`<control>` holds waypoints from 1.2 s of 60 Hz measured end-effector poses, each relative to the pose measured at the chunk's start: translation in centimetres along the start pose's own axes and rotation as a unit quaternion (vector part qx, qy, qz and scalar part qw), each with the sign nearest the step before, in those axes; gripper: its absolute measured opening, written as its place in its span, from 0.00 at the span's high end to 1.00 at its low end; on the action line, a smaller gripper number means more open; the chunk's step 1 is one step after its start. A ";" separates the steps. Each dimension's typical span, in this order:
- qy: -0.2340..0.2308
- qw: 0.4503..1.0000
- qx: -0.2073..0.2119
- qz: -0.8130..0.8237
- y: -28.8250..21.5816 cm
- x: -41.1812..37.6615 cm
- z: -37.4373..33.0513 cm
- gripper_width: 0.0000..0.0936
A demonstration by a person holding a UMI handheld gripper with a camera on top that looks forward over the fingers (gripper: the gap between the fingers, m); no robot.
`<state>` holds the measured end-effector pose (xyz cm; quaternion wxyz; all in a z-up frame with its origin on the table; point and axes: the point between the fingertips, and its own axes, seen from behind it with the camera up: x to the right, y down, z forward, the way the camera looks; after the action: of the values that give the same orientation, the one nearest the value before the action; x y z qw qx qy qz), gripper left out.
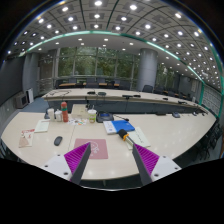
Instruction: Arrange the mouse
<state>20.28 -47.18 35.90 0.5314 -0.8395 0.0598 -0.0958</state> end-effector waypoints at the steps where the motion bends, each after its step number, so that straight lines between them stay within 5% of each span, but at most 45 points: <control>1: -0.001 1.000 -0.001 0.000 0.1 -0.1 0.1 0.09; 21: -0.026 0.999 -0.039 0.023 7.5 -6.1 5.0 0.10; 39: -0.081 0.993 -0.089 0.020 16.8 -23.3 14.4 0.09; 54: -0.115 0.990 -0.079 0.036 16.9 -39.6 26.1 0.11; 72: -0.095 0.992 -0.087 0.006 15.9 -46.5 40.1 0.15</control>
<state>-16.01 -9.29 0.26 0.4601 -0.8875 0.0224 -0.0071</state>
